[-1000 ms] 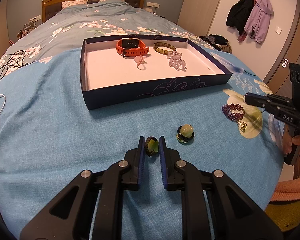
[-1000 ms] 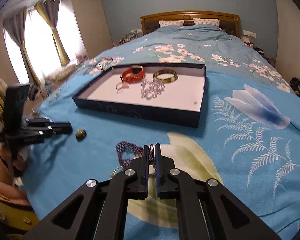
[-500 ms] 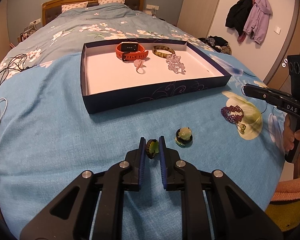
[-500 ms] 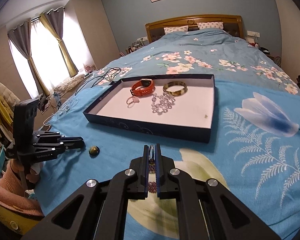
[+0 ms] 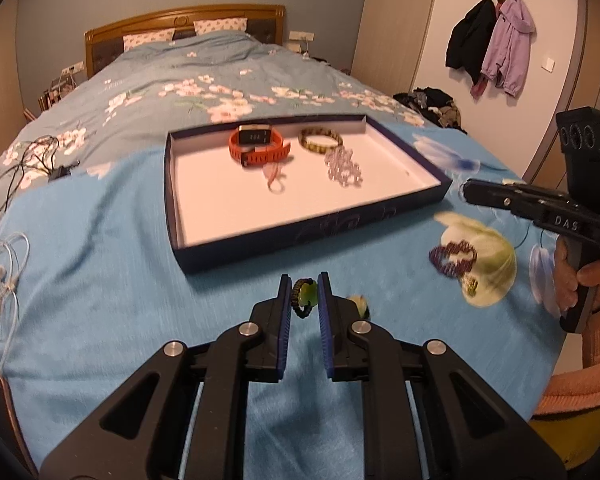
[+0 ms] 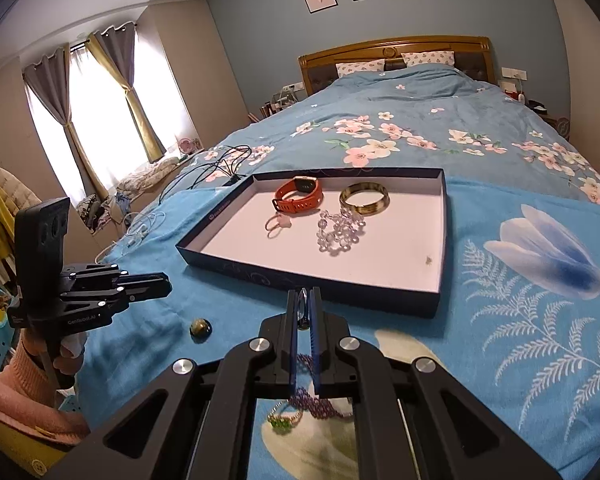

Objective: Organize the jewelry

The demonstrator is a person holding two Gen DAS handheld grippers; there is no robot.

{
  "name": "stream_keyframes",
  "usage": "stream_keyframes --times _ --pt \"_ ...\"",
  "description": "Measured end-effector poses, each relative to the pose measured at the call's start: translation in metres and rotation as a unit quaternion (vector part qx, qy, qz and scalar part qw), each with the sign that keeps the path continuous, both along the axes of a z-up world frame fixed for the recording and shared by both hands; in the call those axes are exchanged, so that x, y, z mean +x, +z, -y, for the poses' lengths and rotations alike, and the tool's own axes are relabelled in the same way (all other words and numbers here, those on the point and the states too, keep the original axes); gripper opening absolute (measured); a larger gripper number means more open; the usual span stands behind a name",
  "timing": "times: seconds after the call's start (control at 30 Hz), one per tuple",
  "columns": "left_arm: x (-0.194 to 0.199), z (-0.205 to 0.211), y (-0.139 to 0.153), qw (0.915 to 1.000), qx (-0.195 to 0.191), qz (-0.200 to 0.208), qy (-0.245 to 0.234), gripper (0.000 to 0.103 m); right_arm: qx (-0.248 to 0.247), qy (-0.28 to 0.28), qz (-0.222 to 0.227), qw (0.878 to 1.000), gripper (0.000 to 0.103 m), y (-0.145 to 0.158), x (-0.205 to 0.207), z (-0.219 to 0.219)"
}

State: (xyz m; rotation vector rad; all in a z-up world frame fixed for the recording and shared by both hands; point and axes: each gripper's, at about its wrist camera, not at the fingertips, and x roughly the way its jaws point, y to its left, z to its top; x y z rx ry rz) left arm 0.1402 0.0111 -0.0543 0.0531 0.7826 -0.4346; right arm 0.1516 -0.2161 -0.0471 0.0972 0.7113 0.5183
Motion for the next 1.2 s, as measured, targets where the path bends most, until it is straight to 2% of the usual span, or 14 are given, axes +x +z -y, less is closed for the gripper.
stream_keyframes --times 0.47,0.97,1.2 --pt "0.024 0.013 0.028 0.9991 -0.003 0.041 -0.001 0.013 0.008 0.018 0.005 1.000 0.004 0.007 0.028 -0.015" --pt "0.050 0.016 0.028 0.9992 -0.007 0.040 0.004 0.013 -0.003 0.031 -0.007 0.999 0.004 0.002 0.057 -0.030" --pt "0.064 0.018 0.019 0.9997 -0.006 0.025 0.002 0.013 -0.013 0.038 -0.032 0.999 0.004 -0.009 0.074 -0.037"
